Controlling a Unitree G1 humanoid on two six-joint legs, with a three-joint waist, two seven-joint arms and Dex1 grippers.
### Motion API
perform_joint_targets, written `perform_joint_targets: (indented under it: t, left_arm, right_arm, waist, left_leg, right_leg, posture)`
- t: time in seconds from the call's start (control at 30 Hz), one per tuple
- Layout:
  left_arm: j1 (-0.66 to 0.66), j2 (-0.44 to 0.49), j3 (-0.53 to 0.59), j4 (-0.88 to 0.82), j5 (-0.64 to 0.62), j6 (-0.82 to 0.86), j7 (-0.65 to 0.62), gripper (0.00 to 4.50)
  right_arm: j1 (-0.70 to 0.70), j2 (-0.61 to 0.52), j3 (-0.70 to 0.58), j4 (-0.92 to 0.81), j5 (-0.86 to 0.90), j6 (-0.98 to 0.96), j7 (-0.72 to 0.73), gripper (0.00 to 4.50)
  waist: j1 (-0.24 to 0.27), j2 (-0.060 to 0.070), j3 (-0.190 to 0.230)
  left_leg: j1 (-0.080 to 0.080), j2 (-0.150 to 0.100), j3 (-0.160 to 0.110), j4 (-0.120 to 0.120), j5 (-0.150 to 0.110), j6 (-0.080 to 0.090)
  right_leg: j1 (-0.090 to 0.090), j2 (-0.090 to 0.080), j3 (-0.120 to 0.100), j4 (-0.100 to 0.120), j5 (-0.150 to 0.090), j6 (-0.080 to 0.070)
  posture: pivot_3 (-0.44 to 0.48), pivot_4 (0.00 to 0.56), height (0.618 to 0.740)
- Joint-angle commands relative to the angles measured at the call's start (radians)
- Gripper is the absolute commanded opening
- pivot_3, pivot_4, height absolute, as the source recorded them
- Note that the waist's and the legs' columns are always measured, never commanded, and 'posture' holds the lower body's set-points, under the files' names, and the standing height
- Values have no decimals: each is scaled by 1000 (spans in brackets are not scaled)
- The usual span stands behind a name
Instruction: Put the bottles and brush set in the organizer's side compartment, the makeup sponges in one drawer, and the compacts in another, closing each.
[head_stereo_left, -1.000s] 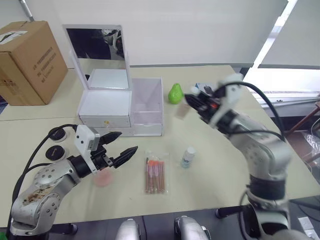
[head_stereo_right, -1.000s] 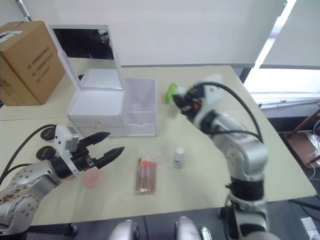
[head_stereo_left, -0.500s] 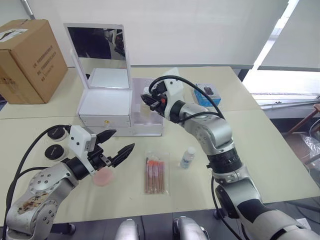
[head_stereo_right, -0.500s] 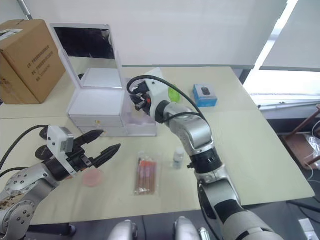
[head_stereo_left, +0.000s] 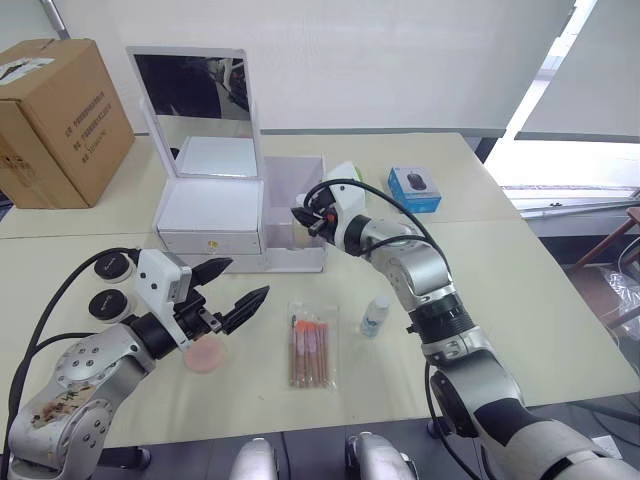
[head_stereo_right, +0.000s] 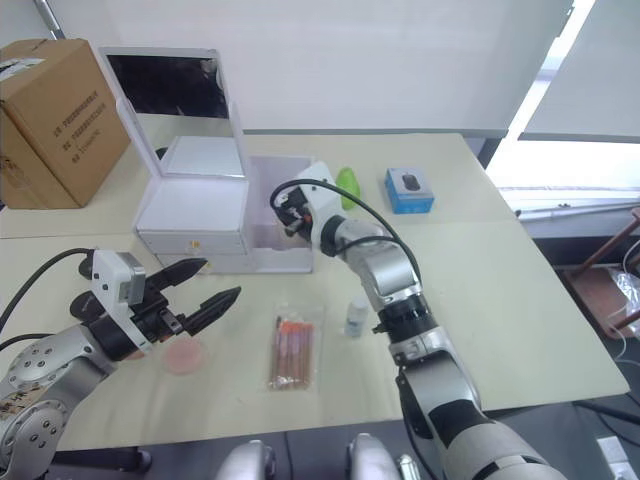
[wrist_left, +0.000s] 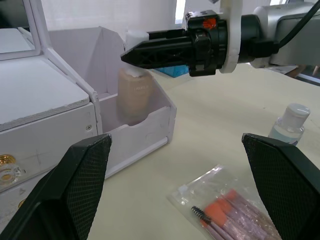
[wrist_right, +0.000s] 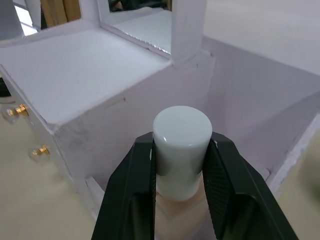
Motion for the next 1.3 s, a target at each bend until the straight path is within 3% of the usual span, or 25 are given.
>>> perform_joint_targets:
  t: [0.03,0.5,0.83,1.03,1.2,1.3]
  left_arm:
    - [-22,15,15,-21,-19,0,-6,4500]
    - [-28,16,15,-13,-15,-3,-7,4500]
    - [-27,13,16,-12,-20,-3,-6,4500]
    - [-15,27,48,24,-19,-20,-42,4500]
    - [59,144,225,202,7,-51,-197,4500]
    - [111,226,349,393,71,-114,-286,4500]
  right_arm:
    - [-17,-21,-10,21,-26,-56,30,977]
    - [-22,-17,-22,80,-52,-16,53,977]
    - [-48,-14,-55,-1,-33,20,55,4385]
    - [-64,-55,-118,-172,31,129,80,4469]
    - [23,-254,-282,-505,238,348,186,4469]
    - [153,-424,-413,-643,365,429,285,4469]
  waist:
    - [-1,0,0]
    - [2,1,0]
    - [2,1,0]
    - [-1,1,1]
    - [7,2,1]
    - [10,1,1]
  left_leg:
    - [0,0,0,0,0,0]
    - [0,0,0,0,0,0]
    - [1,0,0,0,0,0]
    - [1,0,0,-1,0,0]
    - [0,0,0,-1,0,0]
    - [2,0,1,-1,0,0]
  right_leg:
    - [0,0,0,0,0,0]
    - [1,0,0,0,0,0]
    - [1,0,0,0,0,0]
    - [0,0,0,0,0,0]
    - [-1,0,-1,0,-2,1]
    - [-1,-1,-1,-2,-5,3]
  posture:
    - [0,150,730]
    - [0,150,730]
    - [0,150,730]
    - [0,150,730]
    - [0,150,730]
    - [0,150,730]
